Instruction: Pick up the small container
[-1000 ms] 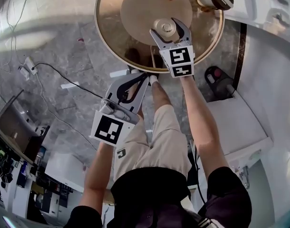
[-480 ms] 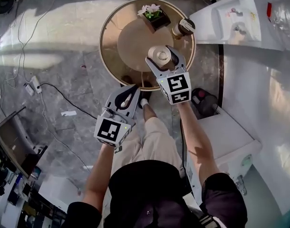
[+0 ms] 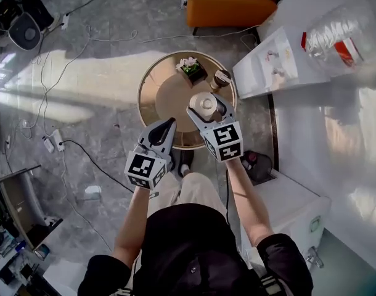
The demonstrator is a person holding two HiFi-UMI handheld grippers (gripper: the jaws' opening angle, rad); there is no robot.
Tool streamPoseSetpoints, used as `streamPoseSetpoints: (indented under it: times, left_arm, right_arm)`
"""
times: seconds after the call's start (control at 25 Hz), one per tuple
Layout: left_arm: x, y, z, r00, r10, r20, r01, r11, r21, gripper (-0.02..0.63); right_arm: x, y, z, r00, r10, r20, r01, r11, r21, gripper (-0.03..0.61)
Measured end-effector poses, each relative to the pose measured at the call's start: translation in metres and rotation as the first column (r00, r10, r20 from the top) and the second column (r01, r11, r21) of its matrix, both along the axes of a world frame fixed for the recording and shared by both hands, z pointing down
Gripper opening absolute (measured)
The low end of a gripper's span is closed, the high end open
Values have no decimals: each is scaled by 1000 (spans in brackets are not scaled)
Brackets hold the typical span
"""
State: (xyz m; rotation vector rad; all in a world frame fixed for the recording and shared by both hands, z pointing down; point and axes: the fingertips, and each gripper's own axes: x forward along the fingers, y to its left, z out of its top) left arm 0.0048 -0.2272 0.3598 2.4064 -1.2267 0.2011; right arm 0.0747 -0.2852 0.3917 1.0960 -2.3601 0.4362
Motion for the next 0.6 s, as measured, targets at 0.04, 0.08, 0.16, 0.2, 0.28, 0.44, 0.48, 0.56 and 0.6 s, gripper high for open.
streamPoseSetpoints:
  times: [0.04, 0.08, 0.16, 0.2, 0.28, 0.44, 0.48, 0.56, 0.6]
  left_arm:
    - [-2, -5, -11, 1000, -2, 0, 2, 1000, 21, 18]
    - [-3, -9, -22, 1000, -2, 1, 2, 999, 43, 18]
    - [-4, -14, -42, 1000, 1, 8, -1, 997, 80, 18]
    - [-4, -16, -52, 1000, -1, 11, -1, 995, 96, 18]
    - [-3, -20, -70, 1000, -4, 10, 3, 992, 125, 18]
    - [1, -25, -98, 999, 13, 42, -19, 986, 163, 18]
    - [1, -25, -104, 999, 14, 51, -23, 984, 174, 18]
    - [-1, -29, -119, 999, 7, 52, -17, 980, 199, 18]
    - [-2, -30, -125, 999, 2, 49, -12, 978, 207, 18]
  right_arm:
    - [-2, 0, -15, 1000, -2, 12, 2, 1000, 15, 330]
    - [-4, 0, -29, 1000, -7, 23, 6, 1000, 30, 330]
    - [-6, 4, -56, 999, -25, 31, 23, 998, 54, 330]
    - [-6, 6, -68, 999, -33, 28, 31, 997, 63, 330]
    - [-5, 6, -89, 999, -42, 25, 40, 996, 78, 330]
    - [0, 4, -126, 998, -45, 47, 39, 992, 119, 330]
    - [1, 4, -134, 998, -47, 50, 41, 991, 126, 330]
    - [4, 3, -149, 997, -52, 53, 44, 989, 140, 330]
    - [5, 3, -157, 997, -55, 54, 46, 988, 149, 330]
